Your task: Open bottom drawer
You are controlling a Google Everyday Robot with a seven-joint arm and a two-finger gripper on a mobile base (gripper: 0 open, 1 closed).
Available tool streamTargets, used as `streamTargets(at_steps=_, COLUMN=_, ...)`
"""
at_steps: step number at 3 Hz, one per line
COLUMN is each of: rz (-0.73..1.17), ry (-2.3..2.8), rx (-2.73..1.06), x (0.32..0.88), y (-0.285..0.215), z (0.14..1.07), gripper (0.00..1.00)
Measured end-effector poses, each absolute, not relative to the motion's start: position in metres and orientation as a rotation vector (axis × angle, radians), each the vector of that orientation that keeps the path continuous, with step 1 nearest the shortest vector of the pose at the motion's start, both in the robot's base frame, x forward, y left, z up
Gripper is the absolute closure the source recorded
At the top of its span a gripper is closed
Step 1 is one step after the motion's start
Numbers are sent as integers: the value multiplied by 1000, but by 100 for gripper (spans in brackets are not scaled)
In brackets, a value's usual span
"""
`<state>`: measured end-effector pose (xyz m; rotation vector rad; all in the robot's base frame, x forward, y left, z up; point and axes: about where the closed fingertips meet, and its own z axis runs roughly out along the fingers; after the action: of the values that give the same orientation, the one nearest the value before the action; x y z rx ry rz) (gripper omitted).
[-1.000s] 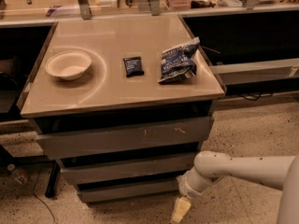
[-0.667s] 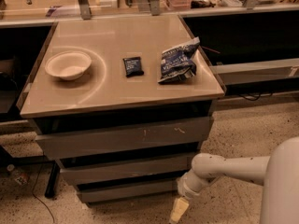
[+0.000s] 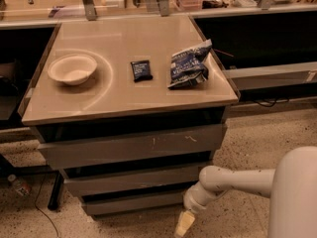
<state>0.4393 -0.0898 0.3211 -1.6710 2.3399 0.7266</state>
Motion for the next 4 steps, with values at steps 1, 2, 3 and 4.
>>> streamTargets(at_steps=1, rz=708, ry=2320, rx=-1601, x=458, y=-77, z=296, gripper=0)
streamTargets(at_steps=2, rz=656, ry=2313, rx=-1551, x=478, y=-74, z=280, gripper=0)
streamTargets(at_steps=3, rz=614, ry=2326, rx=-1519, x=490, y=-73, z=265, gripper=0)
streamTargets(at_steps=4, rz=571, ry=2357, rx=-1507, x=496, y=-72, z=248, gripper=0)
